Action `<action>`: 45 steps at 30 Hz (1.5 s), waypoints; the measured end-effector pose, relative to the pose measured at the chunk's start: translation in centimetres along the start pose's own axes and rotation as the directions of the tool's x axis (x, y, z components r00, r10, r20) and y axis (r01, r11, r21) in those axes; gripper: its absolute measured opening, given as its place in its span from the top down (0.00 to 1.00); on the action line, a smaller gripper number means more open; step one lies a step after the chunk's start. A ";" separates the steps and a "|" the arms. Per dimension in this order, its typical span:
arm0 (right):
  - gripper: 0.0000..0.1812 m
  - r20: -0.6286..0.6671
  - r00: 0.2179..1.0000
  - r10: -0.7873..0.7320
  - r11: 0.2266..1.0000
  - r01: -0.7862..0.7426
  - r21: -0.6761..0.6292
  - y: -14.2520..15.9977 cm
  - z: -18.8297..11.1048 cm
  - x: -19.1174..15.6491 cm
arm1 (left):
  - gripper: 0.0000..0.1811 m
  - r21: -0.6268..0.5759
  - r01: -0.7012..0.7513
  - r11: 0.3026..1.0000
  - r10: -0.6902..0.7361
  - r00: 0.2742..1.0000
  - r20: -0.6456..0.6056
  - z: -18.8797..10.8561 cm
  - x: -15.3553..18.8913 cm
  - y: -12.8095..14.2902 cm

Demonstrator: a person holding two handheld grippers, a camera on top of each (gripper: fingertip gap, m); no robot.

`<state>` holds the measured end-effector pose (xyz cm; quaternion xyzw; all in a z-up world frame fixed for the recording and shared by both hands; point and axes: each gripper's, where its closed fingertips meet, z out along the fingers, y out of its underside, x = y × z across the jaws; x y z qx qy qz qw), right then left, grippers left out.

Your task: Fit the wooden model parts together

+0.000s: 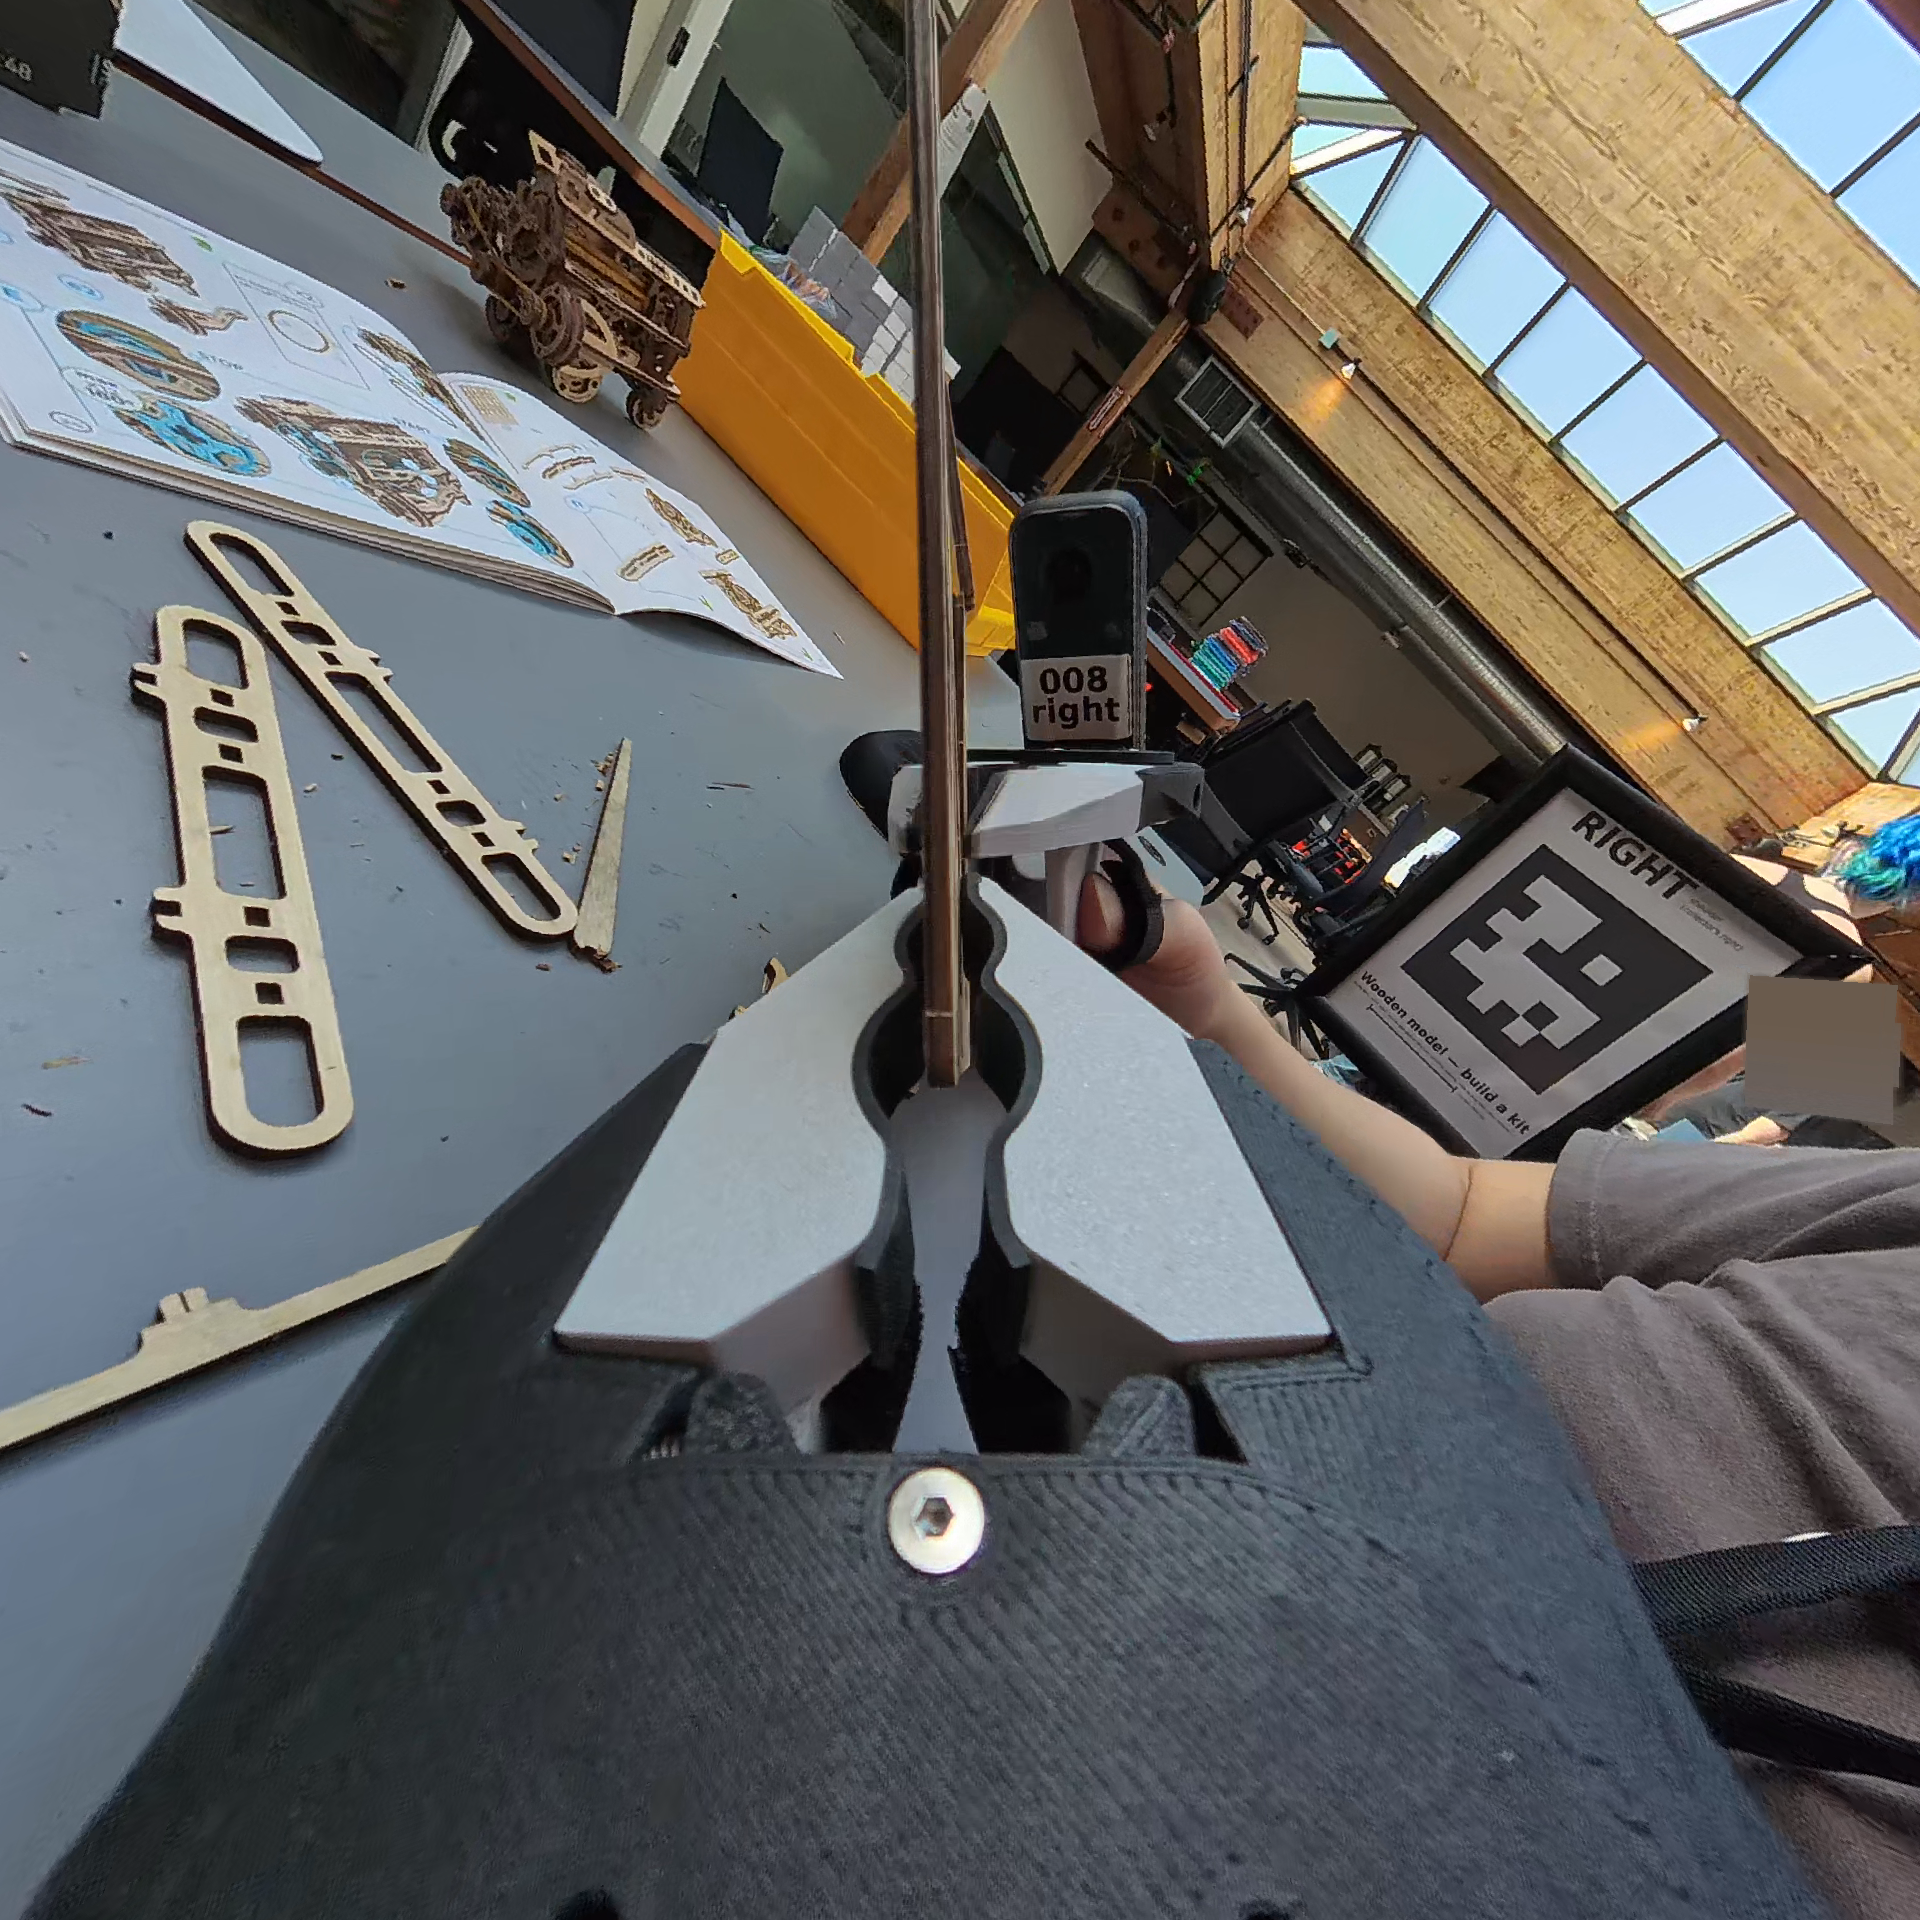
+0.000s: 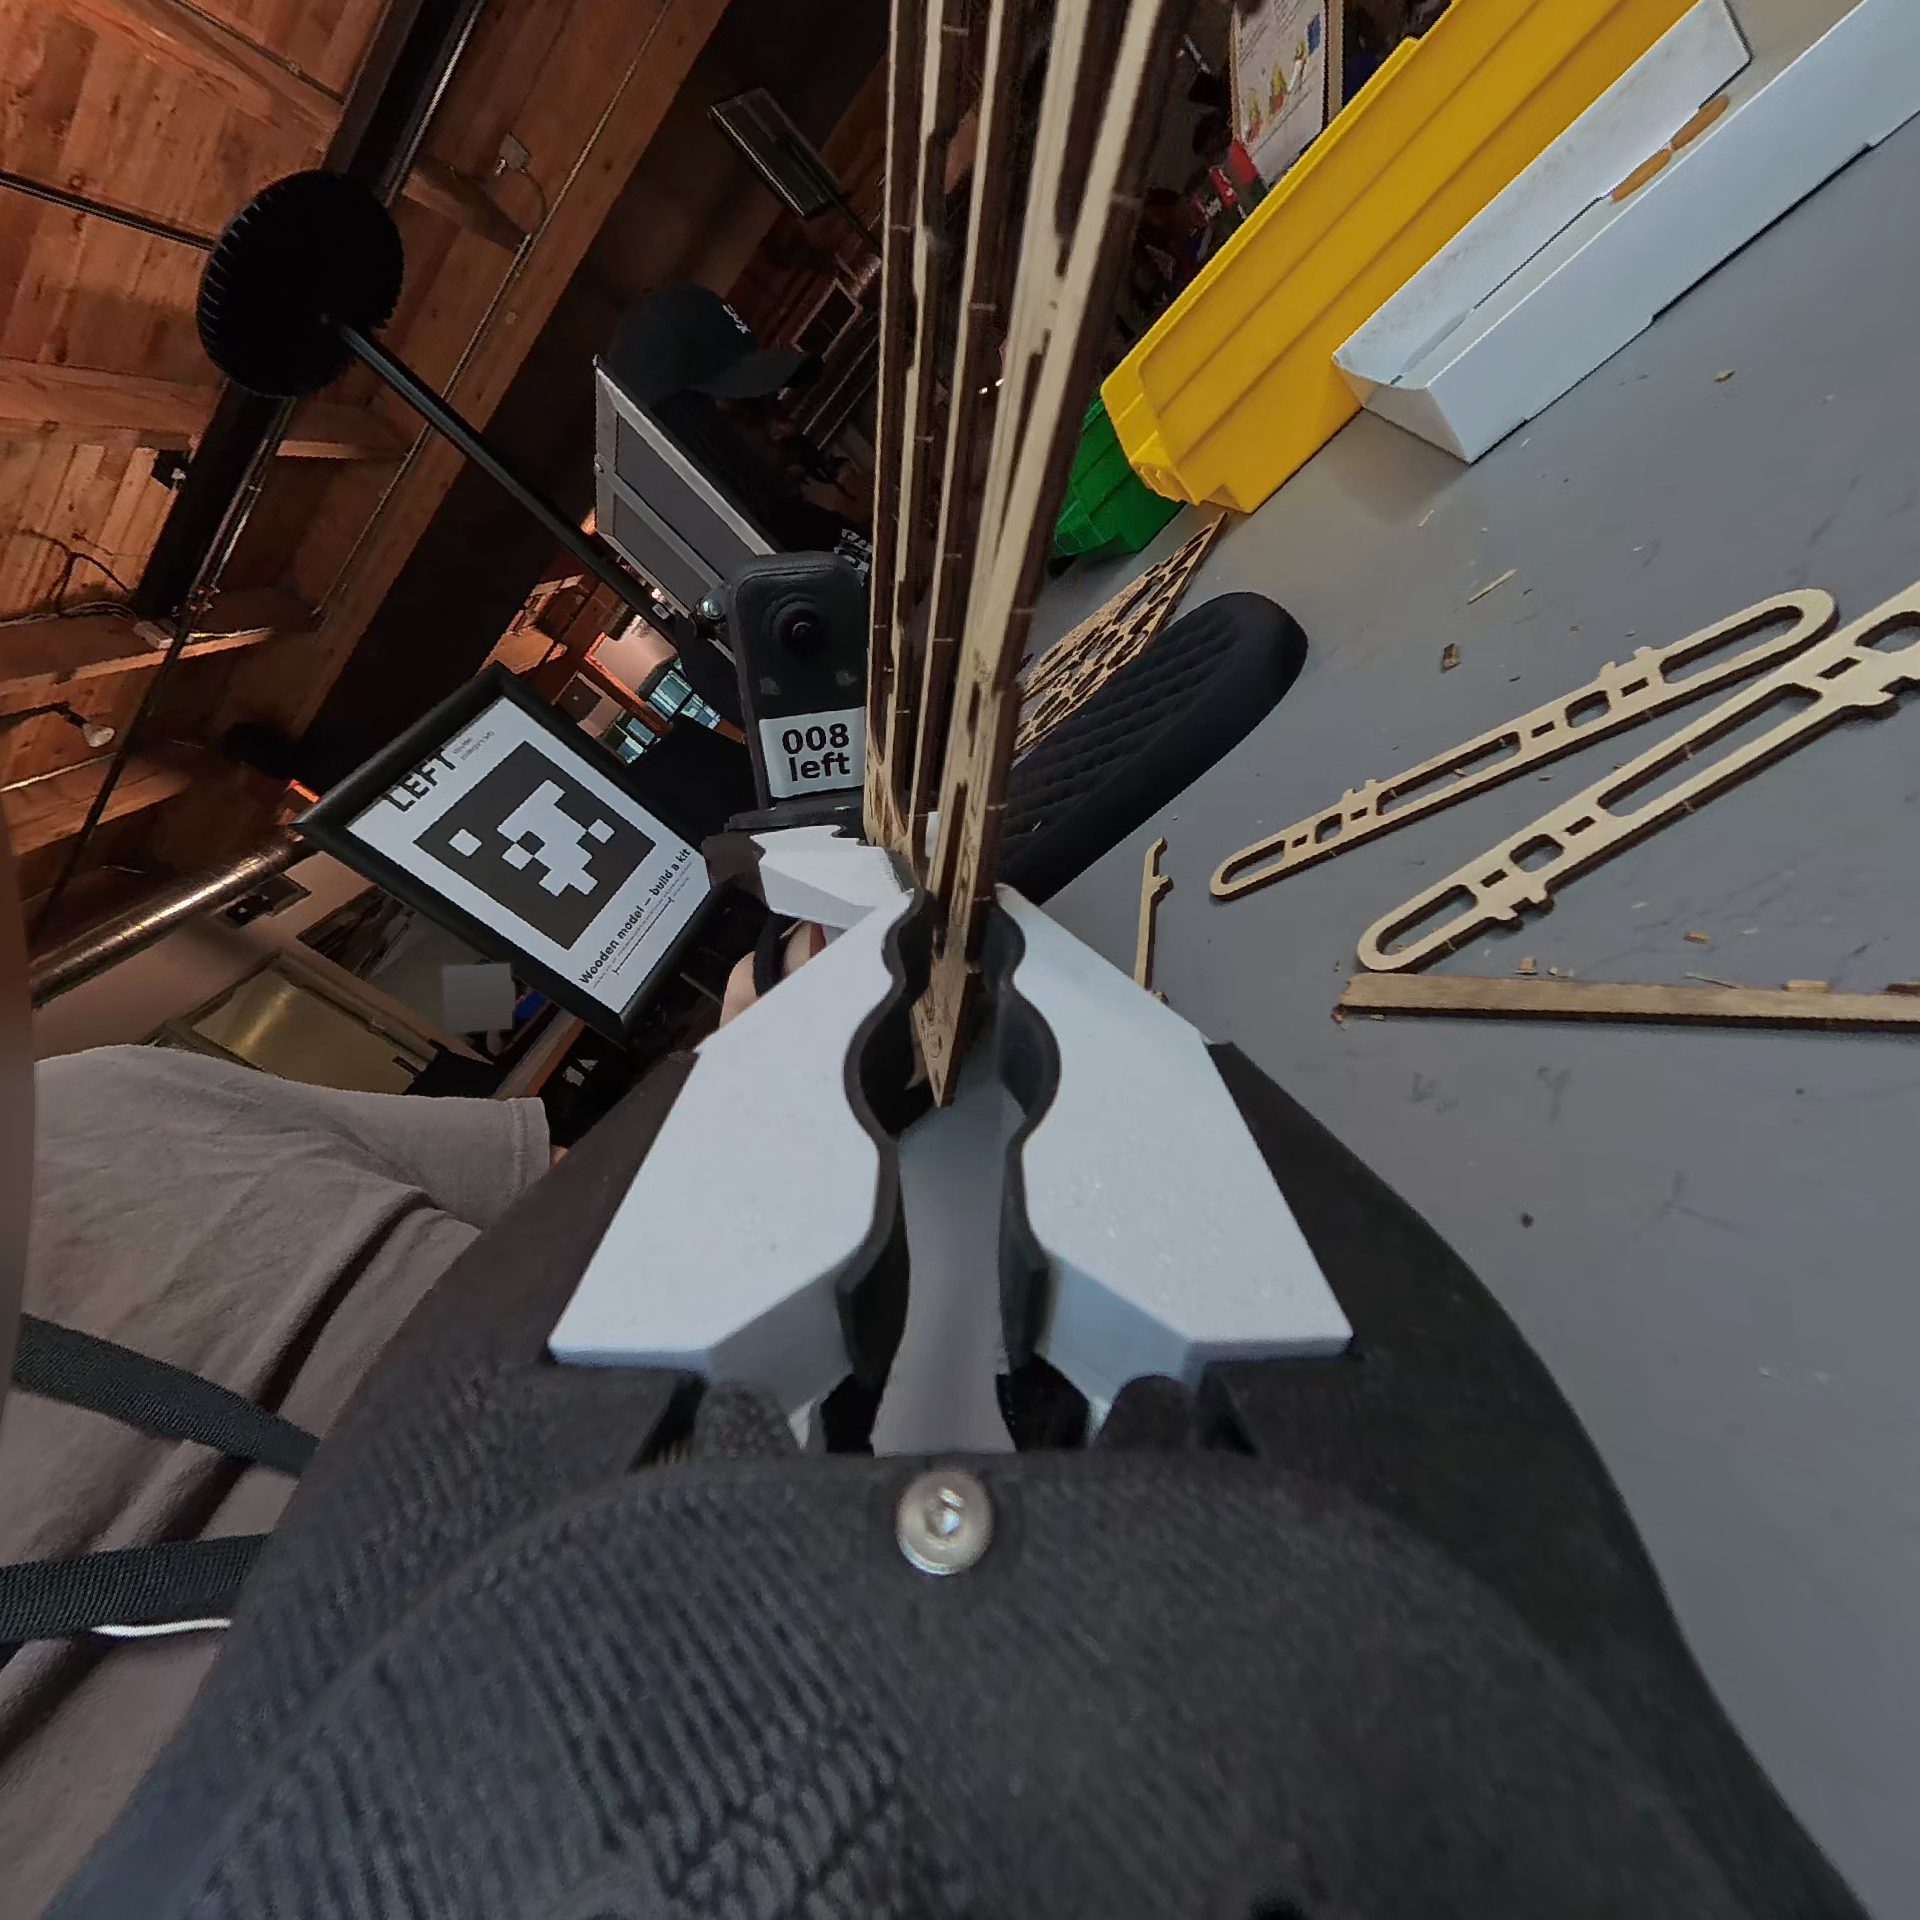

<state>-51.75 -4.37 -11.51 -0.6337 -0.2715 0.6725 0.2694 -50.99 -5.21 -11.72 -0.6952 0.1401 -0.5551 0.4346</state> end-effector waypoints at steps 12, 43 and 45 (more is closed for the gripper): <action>0.99 0.006 0.999 -0.035 0.984 0.033 0.173 -3.1 -1.4 0.1 | 1.00 -0.013 -0.002 1.000 0.002 1.000 -0.012 0.2 0.2 0.2; 1.00 0.004 0.998 -0.057 0.996 0.057 -0.068 0.5 0.5 0.0 | 0.99 -0.274 -0.196 0.942 0.160 0.976 -0.147 -0.2 -0.4 -0.5; 1.00 -0.011 0.998 -0.058 0.995 0.057 -0.078 0.7 0.5 0.2 | 0.99 -0.274 -0.204 0.940 0.170 0.975 -0.144 -0.3 -0.5 -0.4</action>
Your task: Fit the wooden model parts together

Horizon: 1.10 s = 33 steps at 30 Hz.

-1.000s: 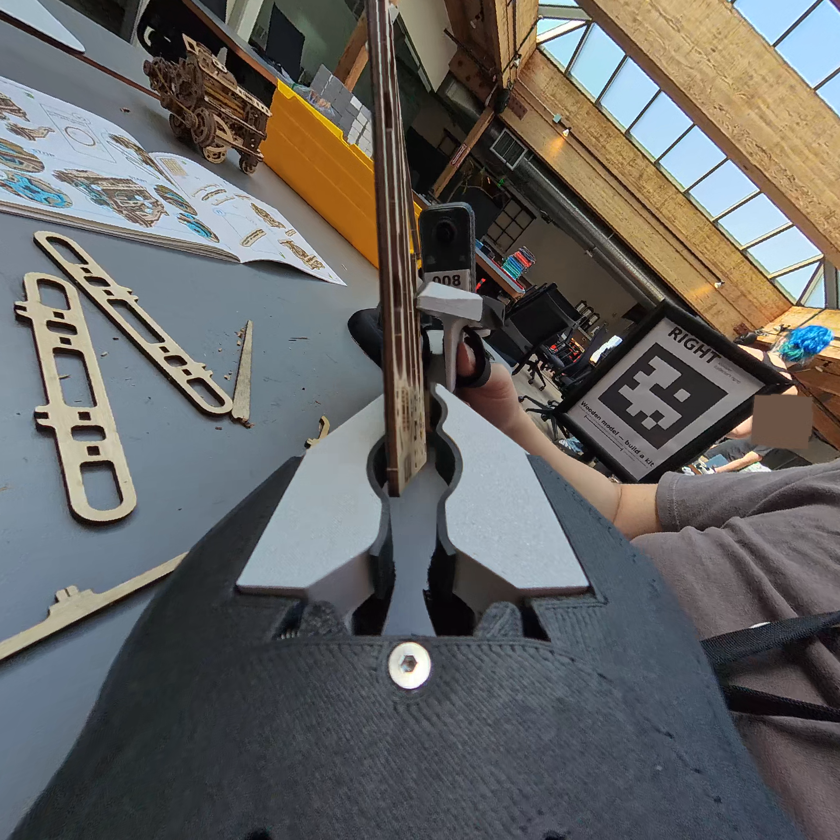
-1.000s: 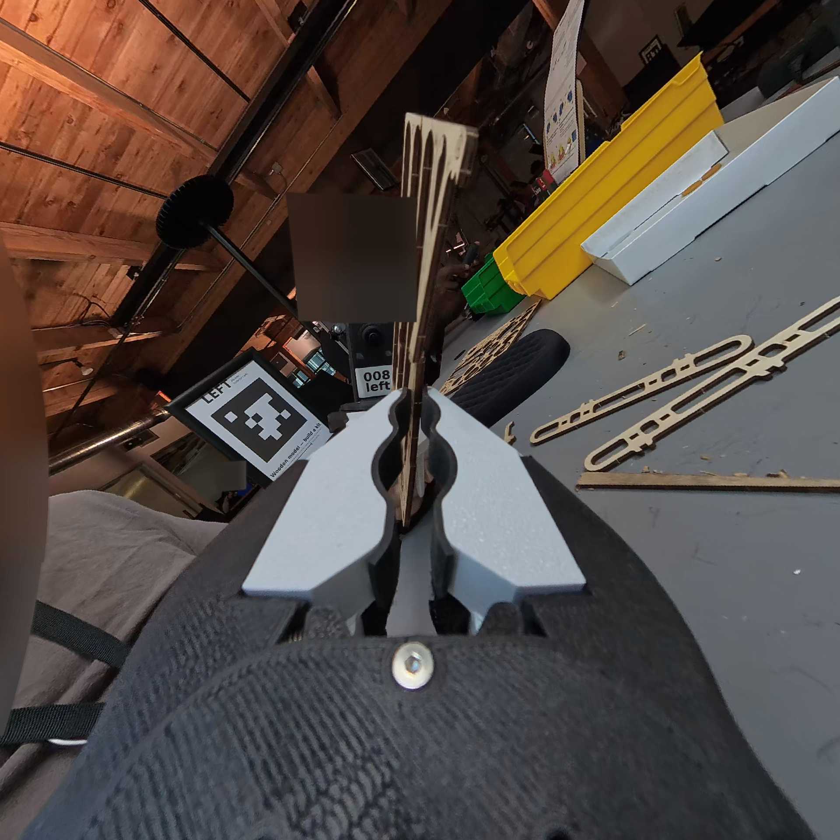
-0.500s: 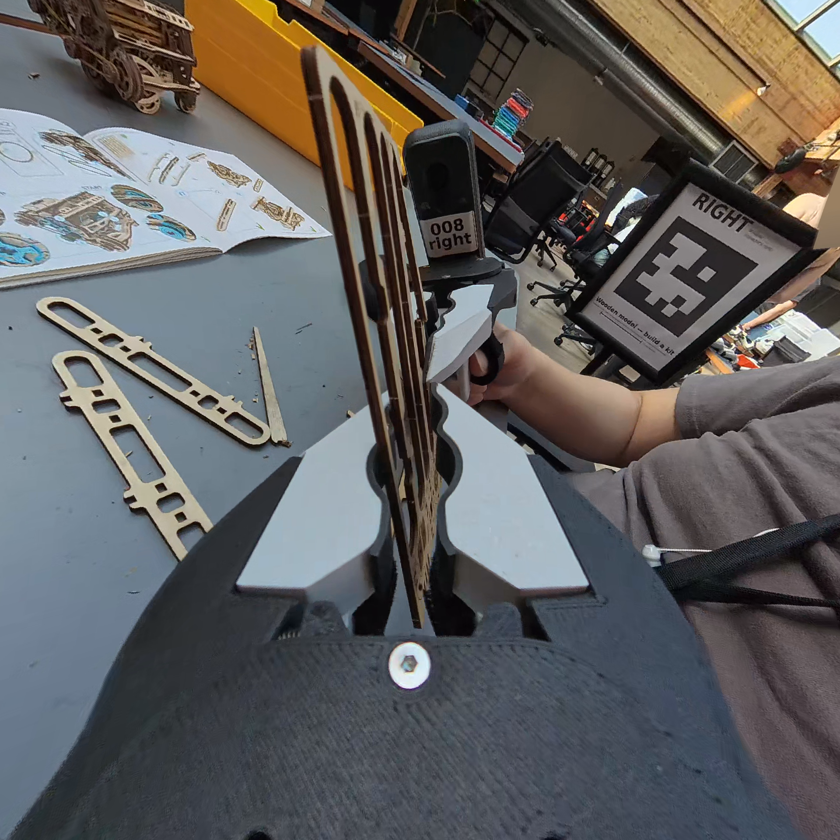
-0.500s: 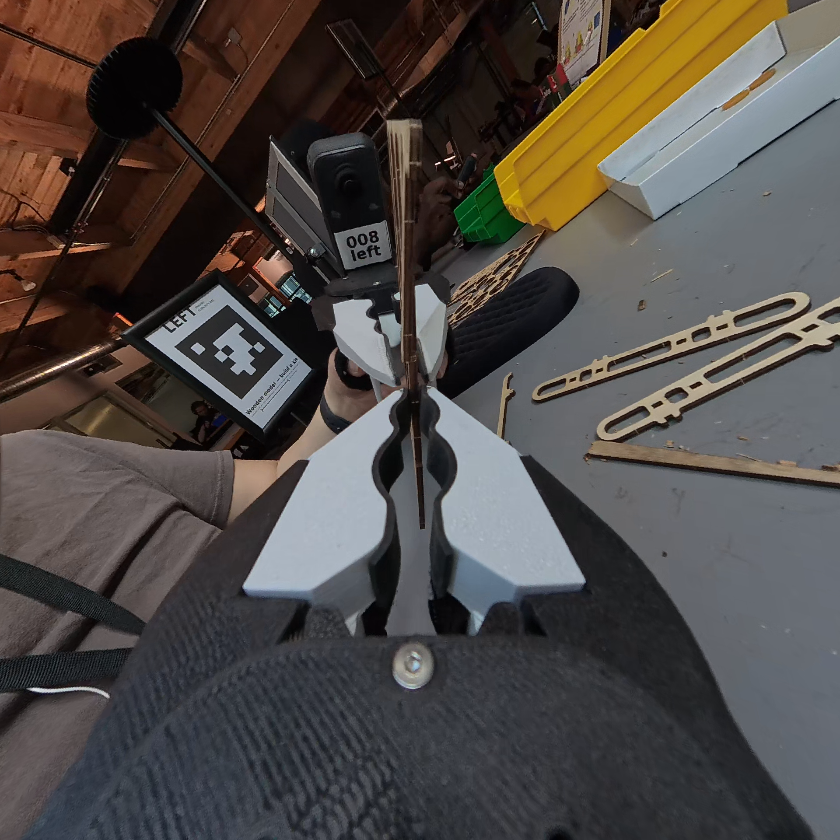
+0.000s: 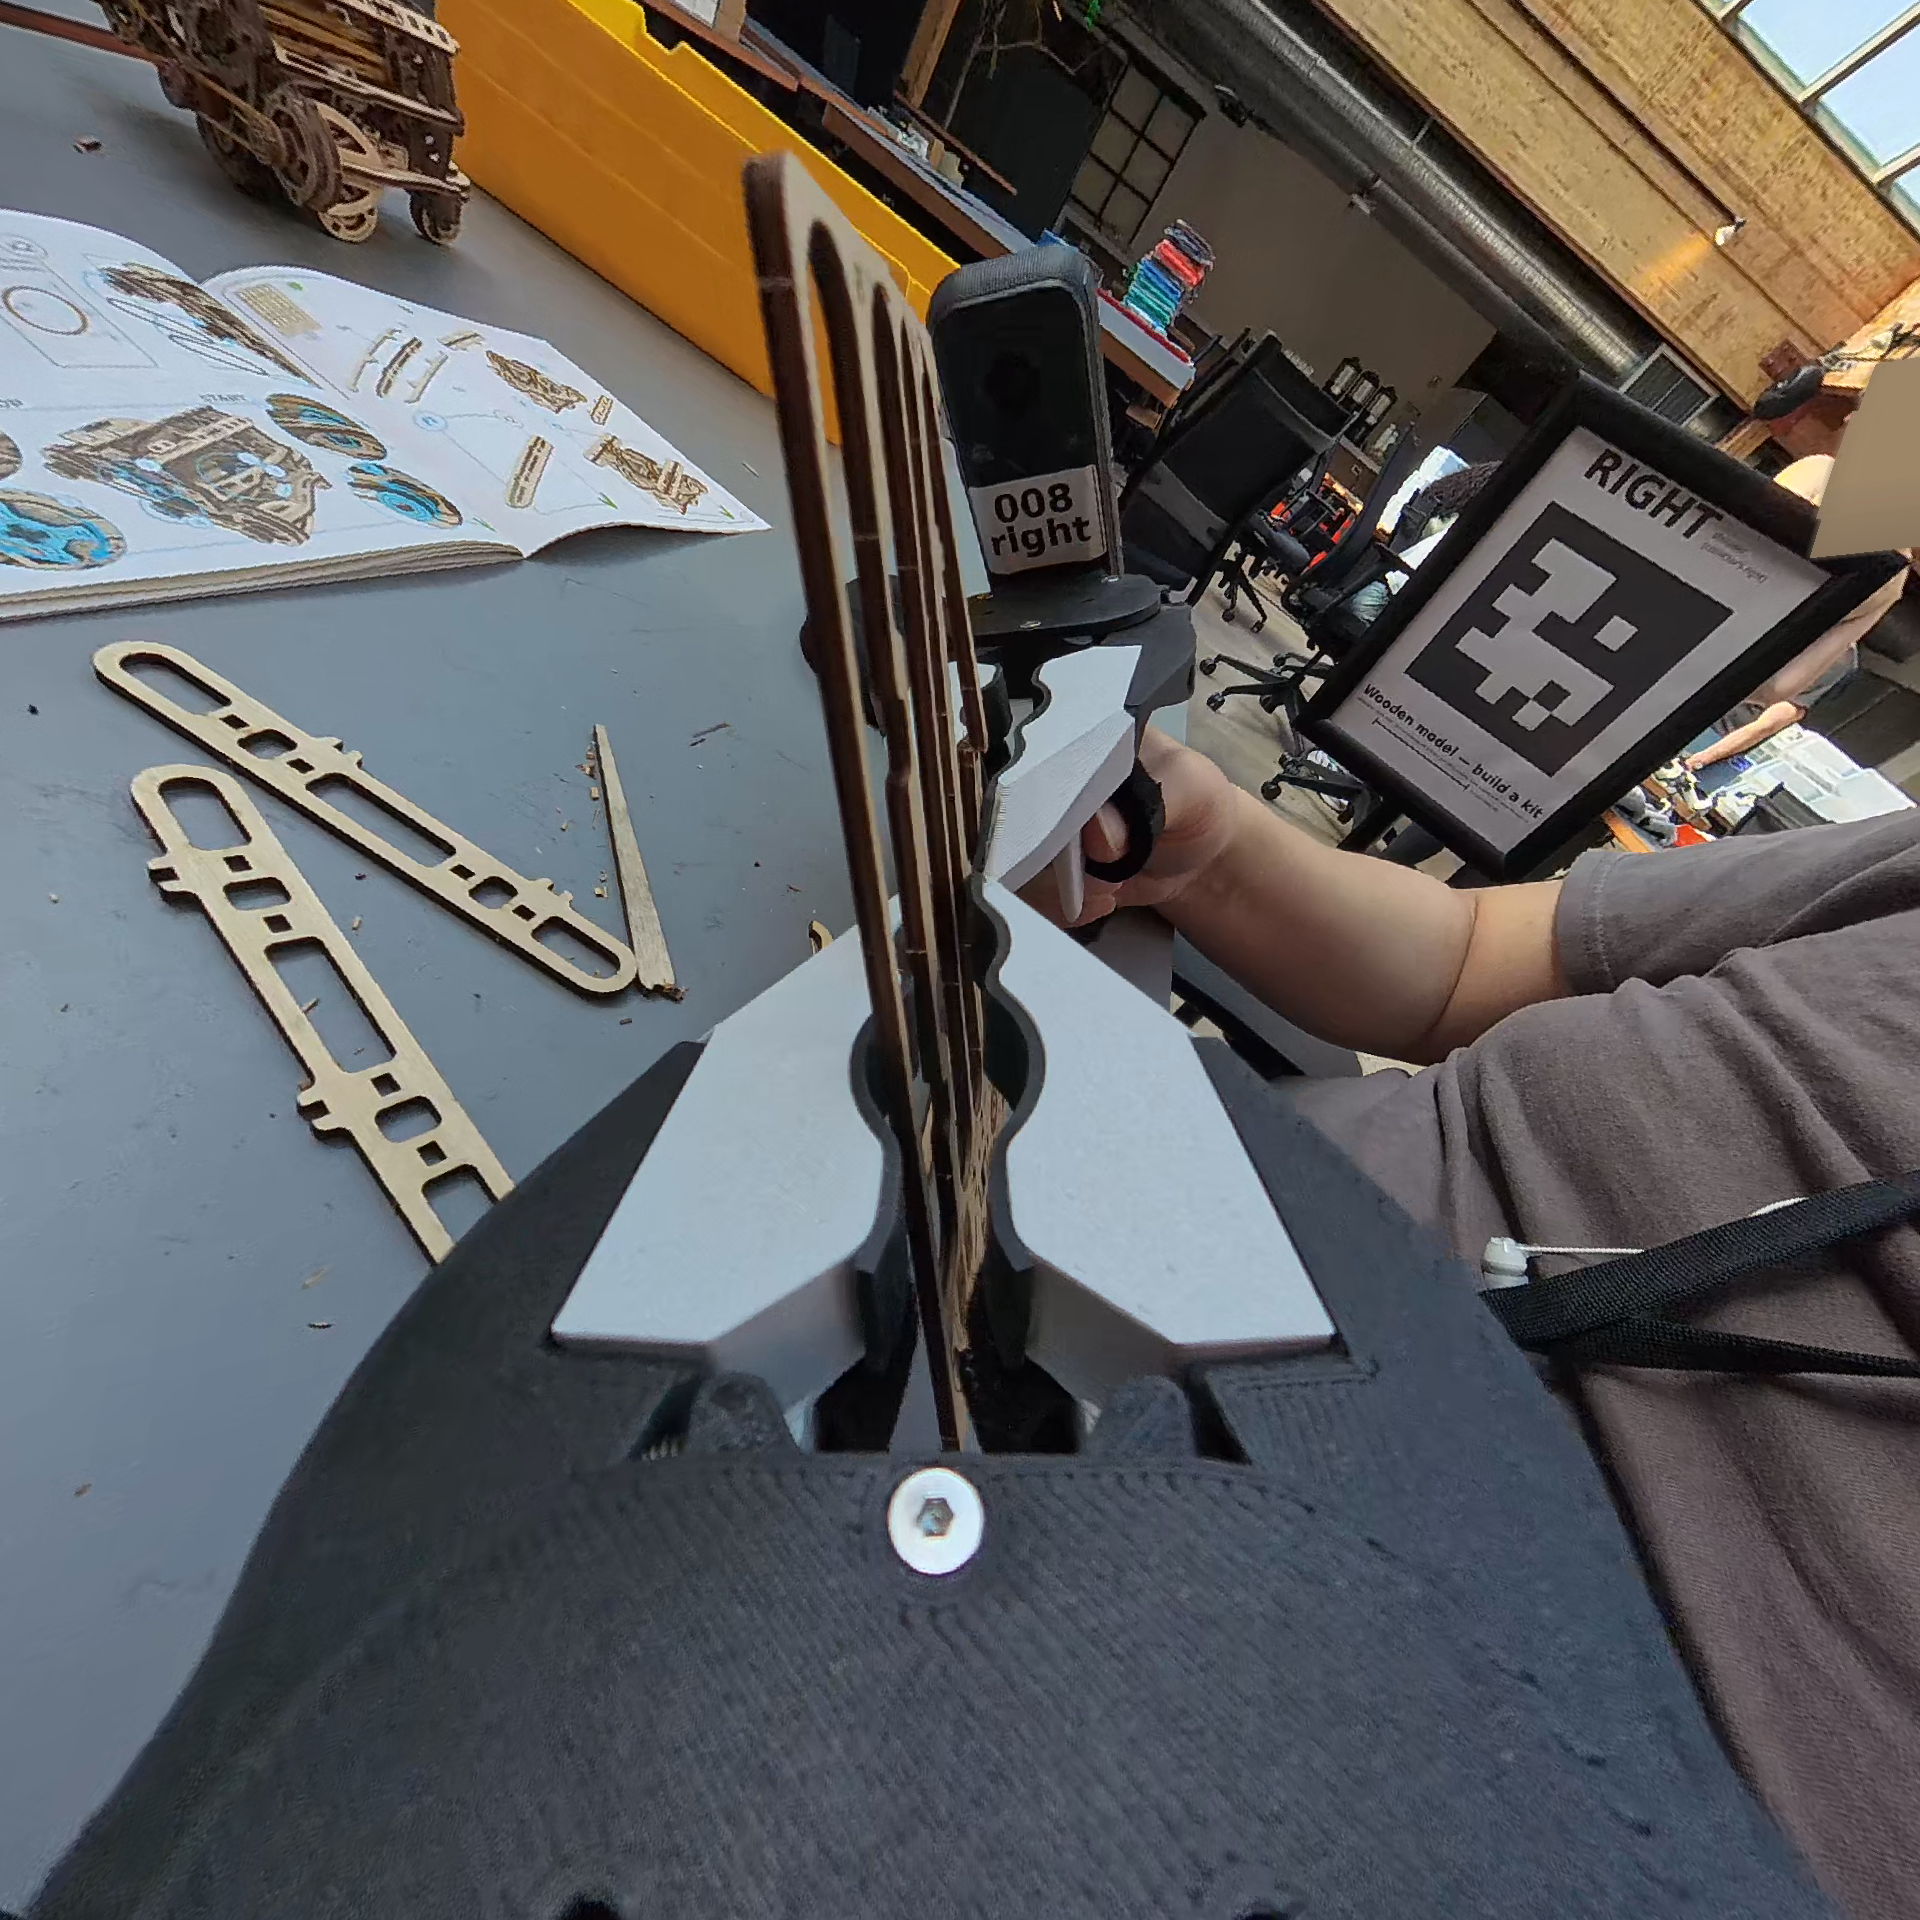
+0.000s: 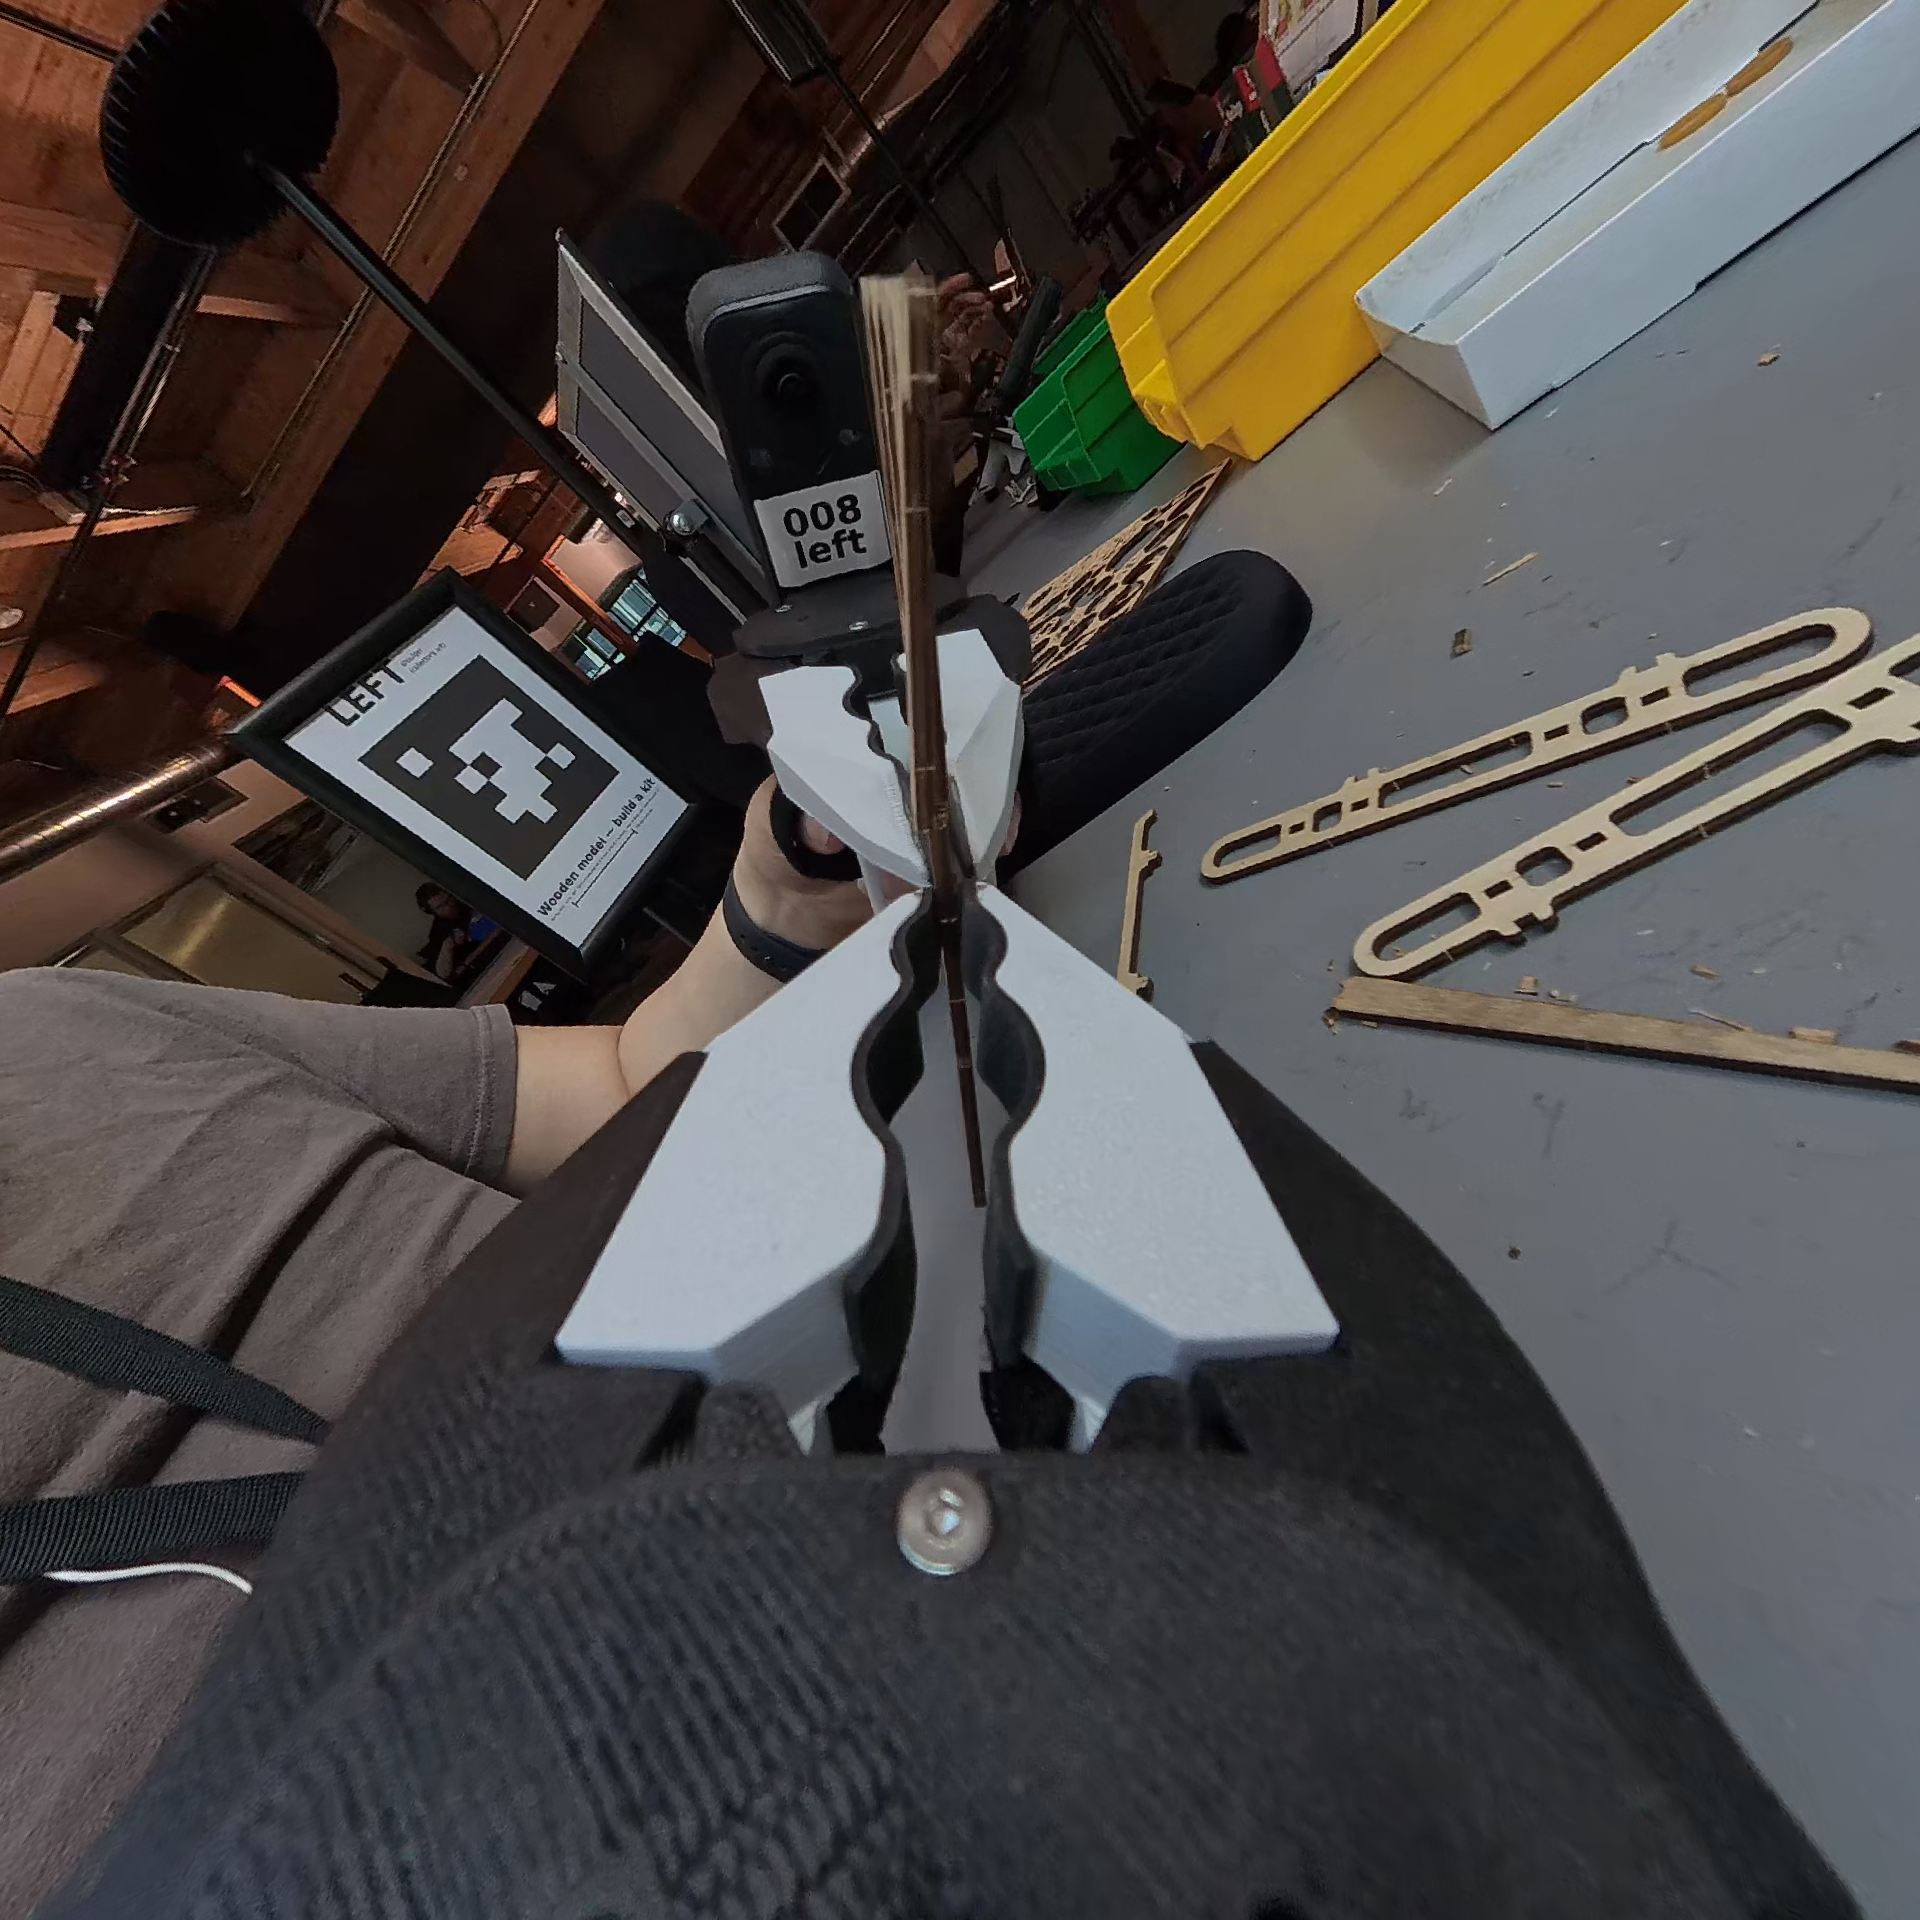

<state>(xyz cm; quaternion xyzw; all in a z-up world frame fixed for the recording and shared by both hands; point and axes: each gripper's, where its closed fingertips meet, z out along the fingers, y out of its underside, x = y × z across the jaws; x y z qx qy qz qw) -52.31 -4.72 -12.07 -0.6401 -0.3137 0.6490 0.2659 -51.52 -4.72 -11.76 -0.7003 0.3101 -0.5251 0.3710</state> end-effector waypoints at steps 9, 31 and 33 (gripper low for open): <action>1.00 -0.001 1.000 0.003 1.000 -0.003 -0.028 0.4 0.3 0.0 | 1.00 -0.006 0.026 1.000 -0.026 0.999 -0.035 -0.3 0.1 0.5; 1.00 -0.118 0.993 -0.024 0.998 0.018 -0.056 0.8 0.6 1.3 | 1.00 0.033 0.100 0.994 -0.102 0.993 0.057 -0.3 -1.1 1.4; 1.00 -0.125 0.992 -0.011 0.998 0.004 -0.058 0.8 0.7 1.5 | 1.00 0.034 0.096 0.995 -0.099 0.992 0.076 -0.3 -1.3 1.4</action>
